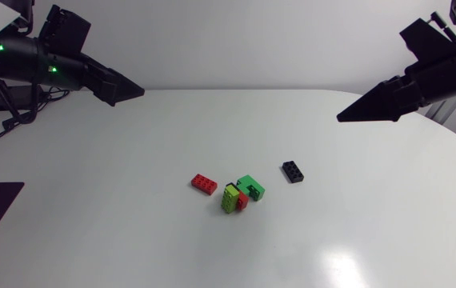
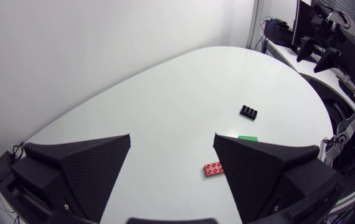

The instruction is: Separate the duplo bricks

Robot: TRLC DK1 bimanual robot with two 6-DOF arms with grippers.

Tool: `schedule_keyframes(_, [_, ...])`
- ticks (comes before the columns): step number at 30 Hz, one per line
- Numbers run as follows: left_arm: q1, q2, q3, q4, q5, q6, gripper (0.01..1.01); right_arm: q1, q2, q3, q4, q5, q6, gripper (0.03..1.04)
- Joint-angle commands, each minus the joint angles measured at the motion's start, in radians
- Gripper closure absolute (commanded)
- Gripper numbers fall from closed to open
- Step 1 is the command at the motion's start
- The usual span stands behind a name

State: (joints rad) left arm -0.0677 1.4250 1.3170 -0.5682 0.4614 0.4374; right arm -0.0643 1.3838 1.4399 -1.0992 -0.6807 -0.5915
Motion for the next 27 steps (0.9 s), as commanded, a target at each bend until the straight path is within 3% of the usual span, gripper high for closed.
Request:
schedule_keyframes(1, [-0.011, 0.008, -0.027, 0.010, 0.008, 0.018, 0.100, 0.008, 0.009, -0.032, -0.001, 0.003, 0.010, 0.07])
schedule_keyframes(15, [-0.060, -0.038, -0.122, 0.030, 0.000, 0.017, 0.100, 0.011, -0.042, -0.113, 0.024, 0.003, 0.007, 0.07])
schedule_keyframes(27, [-0.293, -0.051, -0.298, 0.191, -0.136, -0.008, 0.100, 0.020, -0.160, -0.338, 0.124, 0.029, 0.002, 0.07])
